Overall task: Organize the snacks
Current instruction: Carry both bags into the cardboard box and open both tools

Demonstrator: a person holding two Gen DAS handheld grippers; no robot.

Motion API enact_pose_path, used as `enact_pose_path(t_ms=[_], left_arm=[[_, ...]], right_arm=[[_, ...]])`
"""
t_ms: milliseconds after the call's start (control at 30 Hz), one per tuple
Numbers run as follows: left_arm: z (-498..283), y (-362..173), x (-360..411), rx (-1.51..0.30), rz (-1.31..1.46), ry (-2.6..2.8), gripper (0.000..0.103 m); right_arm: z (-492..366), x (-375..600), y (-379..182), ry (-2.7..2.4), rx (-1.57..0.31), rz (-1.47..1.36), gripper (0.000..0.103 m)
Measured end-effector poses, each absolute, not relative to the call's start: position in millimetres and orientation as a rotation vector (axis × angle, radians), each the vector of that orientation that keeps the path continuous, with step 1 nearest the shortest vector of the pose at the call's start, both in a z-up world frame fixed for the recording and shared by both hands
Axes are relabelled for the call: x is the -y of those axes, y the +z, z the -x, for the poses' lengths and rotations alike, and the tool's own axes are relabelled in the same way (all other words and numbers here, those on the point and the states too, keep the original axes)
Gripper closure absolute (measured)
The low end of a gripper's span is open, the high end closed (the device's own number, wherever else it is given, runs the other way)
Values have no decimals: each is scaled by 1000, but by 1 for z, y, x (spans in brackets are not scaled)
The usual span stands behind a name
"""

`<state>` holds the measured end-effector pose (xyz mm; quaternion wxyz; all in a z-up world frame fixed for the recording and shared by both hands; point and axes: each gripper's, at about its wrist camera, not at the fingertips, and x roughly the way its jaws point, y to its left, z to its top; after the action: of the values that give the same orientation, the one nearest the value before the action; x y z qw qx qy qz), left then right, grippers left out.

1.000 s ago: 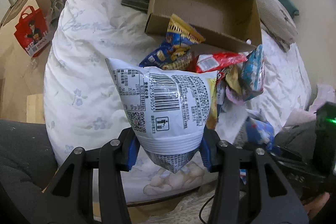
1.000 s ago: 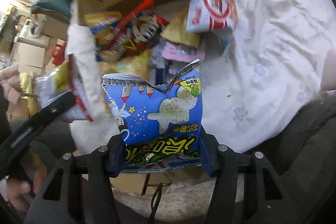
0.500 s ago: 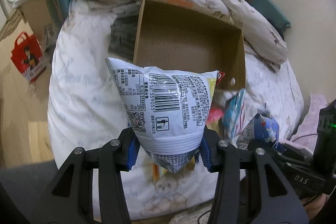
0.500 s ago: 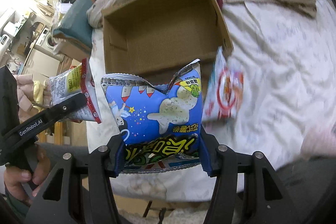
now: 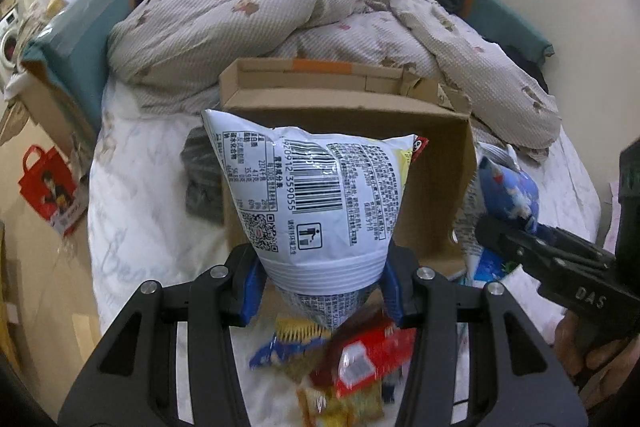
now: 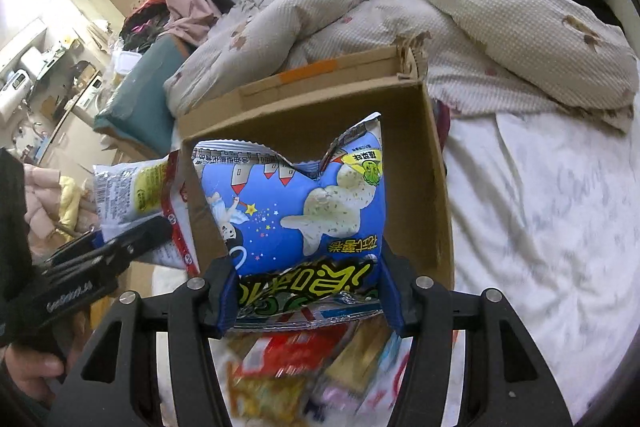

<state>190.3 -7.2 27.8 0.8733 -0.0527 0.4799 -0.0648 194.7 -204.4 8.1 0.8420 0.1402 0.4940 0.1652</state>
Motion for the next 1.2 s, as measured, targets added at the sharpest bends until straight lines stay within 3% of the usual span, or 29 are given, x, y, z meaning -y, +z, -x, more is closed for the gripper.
enact_pose_path(t_ms=[533,1067,1200], left_arm=[[-222,-55,21,-1114,111,-144,58],[-224,-60,23,-1127,100,-153,54],[-223,-59,23,-1131,102,-154,48]], right_arm=[[-240,214,-67,246,-1139,-255,44],[-243,212,-75,232,-1143,-267,42],[-243,214,-73,240,-1124,-287,42]])
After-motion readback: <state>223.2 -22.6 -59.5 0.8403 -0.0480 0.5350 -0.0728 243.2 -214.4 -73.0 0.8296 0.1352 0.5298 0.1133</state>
